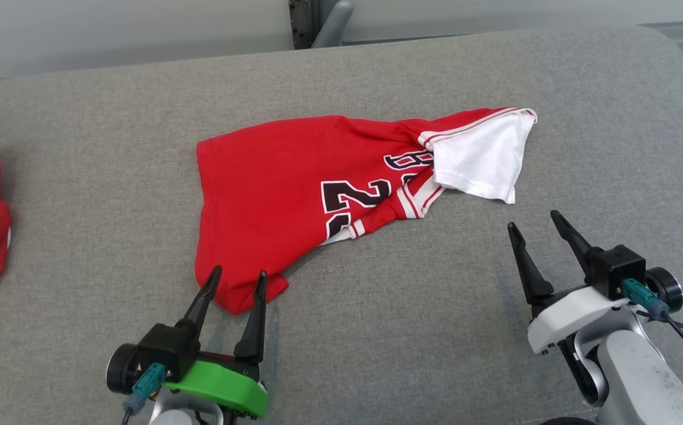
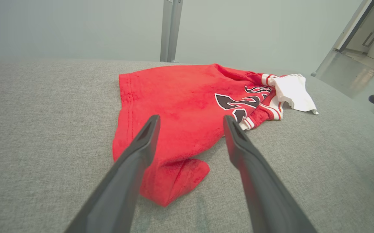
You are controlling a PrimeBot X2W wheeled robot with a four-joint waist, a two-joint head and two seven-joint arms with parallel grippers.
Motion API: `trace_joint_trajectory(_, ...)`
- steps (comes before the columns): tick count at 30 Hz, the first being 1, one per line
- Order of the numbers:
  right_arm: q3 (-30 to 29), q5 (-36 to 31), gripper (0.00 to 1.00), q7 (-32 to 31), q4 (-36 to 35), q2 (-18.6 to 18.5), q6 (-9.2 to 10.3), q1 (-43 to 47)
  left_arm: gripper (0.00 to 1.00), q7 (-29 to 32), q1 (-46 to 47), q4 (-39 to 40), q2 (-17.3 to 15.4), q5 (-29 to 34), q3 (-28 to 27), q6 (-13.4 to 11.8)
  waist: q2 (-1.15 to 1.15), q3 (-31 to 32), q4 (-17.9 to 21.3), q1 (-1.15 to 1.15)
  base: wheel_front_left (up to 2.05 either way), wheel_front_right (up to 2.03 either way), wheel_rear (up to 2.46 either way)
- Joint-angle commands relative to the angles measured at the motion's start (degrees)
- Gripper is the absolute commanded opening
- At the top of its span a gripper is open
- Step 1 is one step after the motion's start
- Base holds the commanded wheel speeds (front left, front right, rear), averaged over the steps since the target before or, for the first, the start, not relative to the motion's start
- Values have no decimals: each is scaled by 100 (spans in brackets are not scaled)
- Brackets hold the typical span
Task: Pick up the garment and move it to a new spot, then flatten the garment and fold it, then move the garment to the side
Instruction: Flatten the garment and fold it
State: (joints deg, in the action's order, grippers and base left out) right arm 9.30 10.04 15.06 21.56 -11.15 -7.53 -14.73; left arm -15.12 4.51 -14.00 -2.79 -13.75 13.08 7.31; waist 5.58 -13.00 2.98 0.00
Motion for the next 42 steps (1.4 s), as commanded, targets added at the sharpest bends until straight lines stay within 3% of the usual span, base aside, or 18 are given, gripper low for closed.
trace_joint_trajectory(1,-16,-41,100,16,57,-11,8,-95,100,-5,100,37,-19,57,13,-15,0,-202,71,0,0,0,0)
trace_joint_trajectory(9,106,-259,100,17,471,-28,8,-676,100,-5,343,197,-19,115,208,-10,0,-596,-294,0,0,0,0)
trace_joint_trajectory(14,184,-675,100,16,1143,-31,8,-1426,100,-5,537,378,-19,139,316,-26,0,-943,-728,0,0,0,0)
trace_joint_trajectory(24,-30,-1224,100,16,1804,40,8,-1817,100,-5,622,466,-19,53,456,-101,0,-1080,-955,0,0,0,0)
trace_joint_trajectory(26,-106,-1264,44,16,1798,61,9,-1823,100,-5,624,467,-19,51,450,-114,0,-1085,-954,0,0,0,0)
trace_joint_trajectory(27,-106,-1264,44,16,1798,61,9,-1823,100,-5,624,467,-19,51,450,-114,0,-1085,-954,0,0,0,0)
trace_joint_trajectory(29,-188,-1303,0,16,1767,57,9,-1815,100,-5,621,467,-19,43,441,-121,0,-1090,-947,0,0,0,0)
trace_joint_trajectory(38,-371,-1387,0,16,1749,43,8,-1881,100,-5,608,426,-19,30,434,-118,0,-1085,-941,0,0,0,0)
trace_joint_trajectory(42,-465,-1270,0,16,1349,59,9,-1980,100,-5,580,437,-19,29,437,-117,0,-1087,-959,0,0,0,0)
